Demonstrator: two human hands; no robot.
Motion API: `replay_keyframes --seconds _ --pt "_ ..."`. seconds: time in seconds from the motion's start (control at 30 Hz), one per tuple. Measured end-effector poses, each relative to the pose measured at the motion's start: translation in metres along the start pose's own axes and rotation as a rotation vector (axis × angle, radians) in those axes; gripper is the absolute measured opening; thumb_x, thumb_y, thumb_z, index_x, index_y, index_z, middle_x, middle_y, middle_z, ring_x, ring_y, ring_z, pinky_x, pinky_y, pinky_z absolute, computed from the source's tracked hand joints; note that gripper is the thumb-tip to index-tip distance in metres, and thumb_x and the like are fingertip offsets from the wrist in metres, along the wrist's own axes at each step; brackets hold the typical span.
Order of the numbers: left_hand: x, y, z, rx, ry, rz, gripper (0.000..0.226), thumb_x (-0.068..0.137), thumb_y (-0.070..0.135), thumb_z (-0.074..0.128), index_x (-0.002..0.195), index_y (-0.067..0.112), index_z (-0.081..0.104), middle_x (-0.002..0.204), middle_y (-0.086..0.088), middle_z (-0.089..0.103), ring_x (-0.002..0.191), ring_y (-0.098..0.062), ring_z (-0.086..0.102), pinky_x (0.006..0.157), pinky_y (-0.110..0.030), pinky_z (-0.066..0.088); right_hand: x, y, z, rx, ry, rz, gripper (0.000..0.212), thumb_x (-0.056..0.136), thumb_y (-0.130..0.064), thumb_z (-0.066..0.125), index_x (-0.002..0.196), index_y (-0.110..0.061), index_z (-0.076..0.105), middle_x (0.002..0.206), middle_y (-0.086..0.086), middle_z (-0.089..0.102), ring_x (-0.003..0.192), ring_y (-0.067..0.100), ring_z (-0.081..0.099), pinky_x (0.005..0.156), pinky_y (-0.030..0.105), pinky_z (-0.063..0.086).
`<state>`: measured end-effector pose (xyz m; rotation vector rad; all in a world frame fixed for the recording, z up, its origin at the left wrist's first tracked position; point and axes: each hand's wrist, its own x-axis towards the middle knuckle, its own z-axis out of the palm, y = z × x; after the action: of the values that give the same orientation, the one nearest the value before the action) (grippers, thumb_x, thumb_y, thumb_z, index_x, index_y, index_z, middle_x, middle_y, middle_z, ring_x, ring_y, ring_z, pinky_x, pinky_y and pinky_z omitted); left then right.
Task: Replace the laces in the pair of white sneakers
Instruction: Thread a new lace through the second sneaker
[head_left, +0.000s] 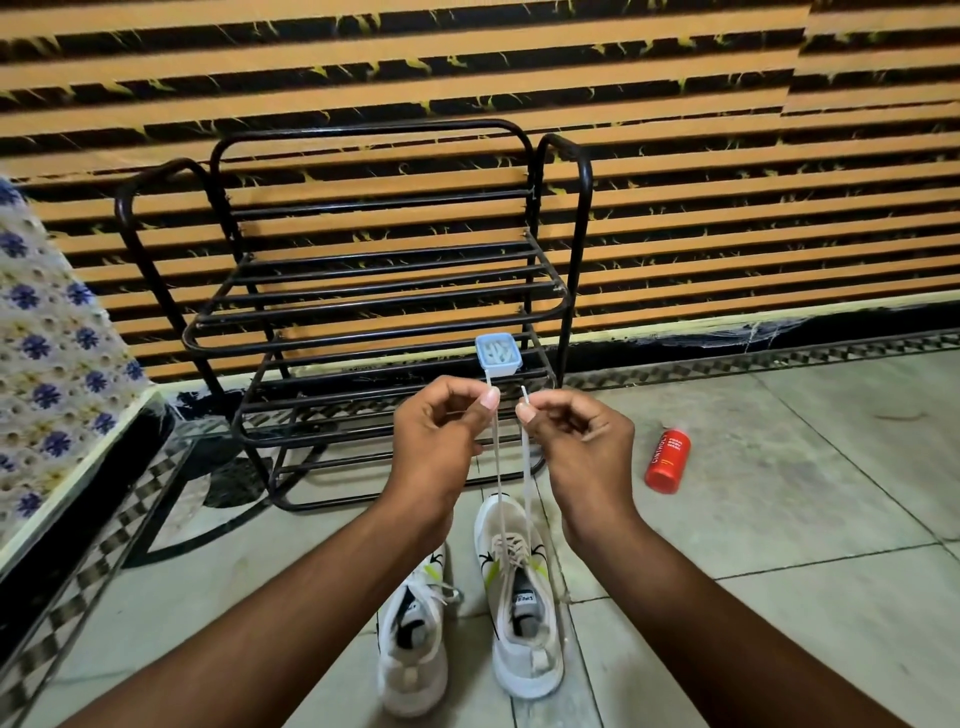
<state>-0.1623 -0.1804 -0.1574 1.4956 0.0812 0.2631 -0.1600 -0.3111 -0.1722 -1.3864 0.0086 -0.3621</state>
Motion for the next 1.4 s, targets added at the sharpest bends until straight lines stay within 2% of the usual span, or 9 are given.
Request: replay_keyframes --seconds 0.4,0.6,0.8,0.93,1.0,1.1,1.2,1.3,1.4 --pt "-0.001 -0.002 -0.003 0.023 -0.002 0.006 0.004 0.091 0.021 0.078 0.088 0.023 0.076 0.091 0.006 0.076 0.084 -0.004 0.068 0.067 -0.025 0.048 0.001 0.002 0.004 0.013 -0.014 0.006 0.012 0.082 -0.003 0.08 0.087 -0.012 0.075 0.083 0.004 0.073 0.08 0.013 0.068 0.077 0.033 0.059" --pt "-0.006 0.0 -0.002 0.032 -0.028 0.088 0.005 0.091 0.014 0.077 0.087 0.017 0.076 0.088 0.001 0.077 0.082 -0.004 0.069 0.063 -0.013 0.049 -0.001 0.001 0.004 0.035 -0.038 -0.021 0.012 0.083 0.0 0.078 0.087 -0.011 0.074 0.083 0.008 0.072 0.077 0.012 0.066 0.074 0.031 0.058" --pt "-0.005 -0.004 -0.004 0.065 -0.02 0.112 0.003 0.097 0.013 0.07 0.096 0.011 0.072 0.092 0.001 0.077 0.088 -0.007 0.071 0.073 -0.018 0.052 0.001 0.006 -0.002 -0.013 -0.035 -0.058 0.013 0.085 -0.002 0.076 0.086 -0.015 0.072 0.081 -0.001 0.072 0.081 0.014 0.069 0.079 0.035 0.058" --pt "-0.003 -0.012 -0.006 0.032 -0.035 0.088 0.007 0.102 0.008 0.061 0.101 0.002 0.066 0.089 -0.009 0.078 0.078 -0.013 0.072 0.067 -0.018 0.053 0.002 0.014 -0.014 -0.027 -0.065 -0.08 0.005 0.092 0.001 0.068 0.093 -0.004 0.066 0.075 -0.001 0.068 0.073 0.024 0.074 0.07 0.037 0.06" --pt "-0.002 -0.023 -0.008 0.051 -0.061 0.027 0.009 0.102 0.01 0.062 0.103 0.001 0.064 0.083 -0.009 0.076 0.071 -0.017 0.068 0.066 -0.027 0.055 0.003 0.023 -0.022 -0.096 -0.064 -0.089 0.006 0.094 -0.002 0.066 0.092 -0.008 0.066 0.076 0.002 0.068 0.064 0.022 0.069 0.062 0.035 0.056" --pt "0.001 -0.045 -0.013 0.105 -0.092 -0.05 0.011 0.103 0.01 0.061 0.104 0.0 0.062 0.079 -0.013 0.073 0.063 -0.019 0.064 0.061 -0.034 0.055 0.007 0.045 -0.035 -0.282 -0.083 -0.134 0.012 0.092 -0.011 0.07 0.086 -0.022 0.069 0.08 -0.003 0.07 0.069 0.014 0.065 0.066 0.031 0.051" --pt "0.003 -0.072 -0.017 0.167 -0.092 -0.097 0.004 0.105 0.008 0.057 0.108 0.009 0.054 0.081 -0.019 0.074 0.059 -0.019 0.062 0.054 -0.031 0.049 0.011 0.069 -0.048 -0.435 -0.109 -0.166 0.013 0.09 -0.014 0.072 0.086 -0.026 0.069 0.078 -0.006 0.067 0.072 0.012 0.062 0.068 0.027 0.048" --pt "0.001 -0.102 -0.023 0.285 -0.123 -0.123 0.016 0.107 0.002 0.048 0.106 0.018 0.047 0.08 -0.016 0.075 0.055 -0.021 0.062 0.048 -0.026 0.044 0.008 0.092 -0.06 -0.561 -0.16 -0.166 0.016 0.093 -0.01 0.066 0.093 -0.026 0.064 0.073 -0.004 0.064 0.071 0.01 0.061 0.064 0.019 0.043" --pt "-0.001 -0.131 -0.028 0.437 -0.23 -0.119 0.036 0.094 -0.017 0.038 0.096 0.016 0.053 0.08 -0.016 0.075 0.053 -0.022 0.062 0.044 -0.019 0.041 0.003 0.121 -0.072 -0.646 -0.274 -0.109 0.024 0.094 0.0 0.054 0.098 -0.024 0.058 0.067 0.0 0.064 0.068 0.012 0.066 0.063 0.022 0.048"
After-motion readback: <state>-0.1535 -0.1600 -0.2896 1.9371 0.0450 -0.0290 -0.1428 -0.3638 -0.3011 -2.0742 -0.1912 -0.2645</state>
